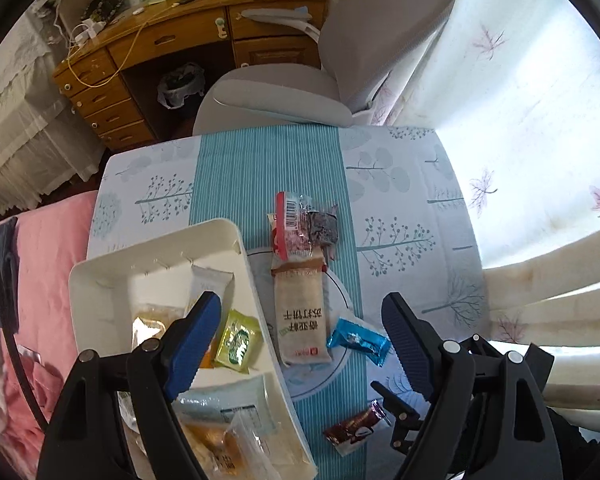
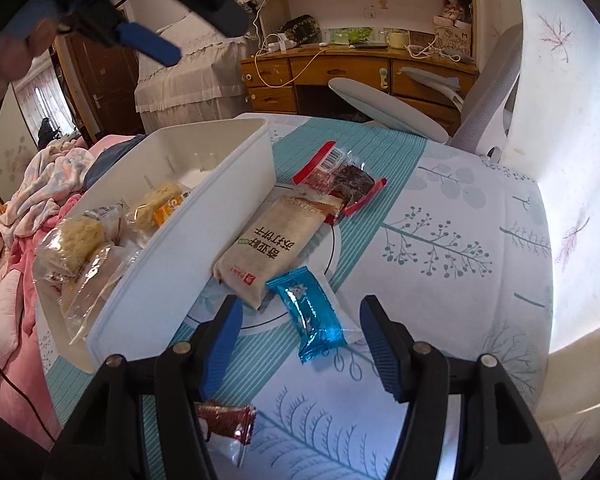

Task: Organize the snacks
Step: 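Lift both open tools from the tray and move toward the remaining snacks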

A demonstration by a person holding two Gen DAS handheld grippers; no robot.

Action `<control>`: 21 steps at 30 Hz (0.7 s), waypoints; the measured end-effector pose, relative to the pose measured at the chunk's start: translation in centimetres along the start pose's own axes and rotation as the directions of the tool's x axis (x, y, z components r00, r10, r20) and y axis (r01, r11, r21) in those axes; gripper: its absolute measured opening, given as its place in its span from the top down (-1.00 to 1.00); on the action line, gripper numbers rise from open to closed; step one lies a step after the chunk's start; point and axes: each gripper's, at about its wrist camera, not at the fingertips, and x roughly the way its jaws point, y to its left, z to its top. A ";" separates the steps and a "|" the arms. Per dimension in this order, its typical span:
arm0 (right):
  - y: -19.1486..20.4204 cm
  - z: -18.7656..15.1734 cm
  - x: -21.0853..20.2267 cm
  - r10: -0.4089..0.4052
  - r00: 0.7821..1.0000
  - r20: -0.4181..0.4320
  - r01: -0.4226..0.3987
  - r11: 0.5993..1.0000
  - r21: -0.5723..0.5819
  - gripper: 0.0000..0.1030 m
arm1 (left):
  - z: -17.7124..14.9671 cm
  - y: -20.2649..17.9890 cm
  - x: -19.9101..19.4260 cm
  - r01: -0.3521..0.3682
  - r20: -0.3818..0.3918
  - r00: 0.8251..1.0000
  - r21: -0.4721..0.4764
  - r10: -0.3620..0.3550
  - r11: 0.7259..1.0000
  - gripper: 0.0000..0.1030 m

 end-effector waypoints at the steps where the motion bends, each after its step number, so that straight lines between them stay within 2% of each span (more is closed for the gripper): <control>1: -0.1 0.0 0.4 0.002 1.000 -0.003 -0.002 1.000 -0.003 -0.19 | 0.4 -0.3 0.5 -0.011 -0.011 1.000 0.009 0.011 1.000 -0.58; 3: -0.1 -0.2 1.1 -0.001 1.000 -0.005 0.001 1.000 -0.015 -0.19 | 1.7 -1.6 2.4 -0.076 -0.059 0.995 0.037 0.078 0.996 -0.58; 7: -0.1 -0.6 2.3 -0.004 1.000 -0.020 0.003 0.999 -0.051 -0.19 | 3.5 -3.5 5.8 -0.089 -0.119 0.988 0.060 0.096 0.994 -0.58; 12: -0.3 -1.0 3.1 0.012 0.999 -0.030 -0.013 0.999 -0.053 -0.18 | 4.7 -5.4 9.0 -0.098 -0.151 0.982 0.086 0.110 0.992 -0.58; 18: -0.4 -1.2 4.4 0.023 0.999 -0.047 -0.025 0.998 -0.049 -0.04 | 6.0 -6.4 12.7 -0.147 -0.176 0.972 0.063 0.156 0.987 -0.58; 21: -0.6 -1.1 4.9 0.027 0.998 -0.063 -0.029 0.999 -0.042 0.10 | 6.6 -6.6 14.5 -0.167 -0.192 0.966 0.048 0.173 0.985 -0.58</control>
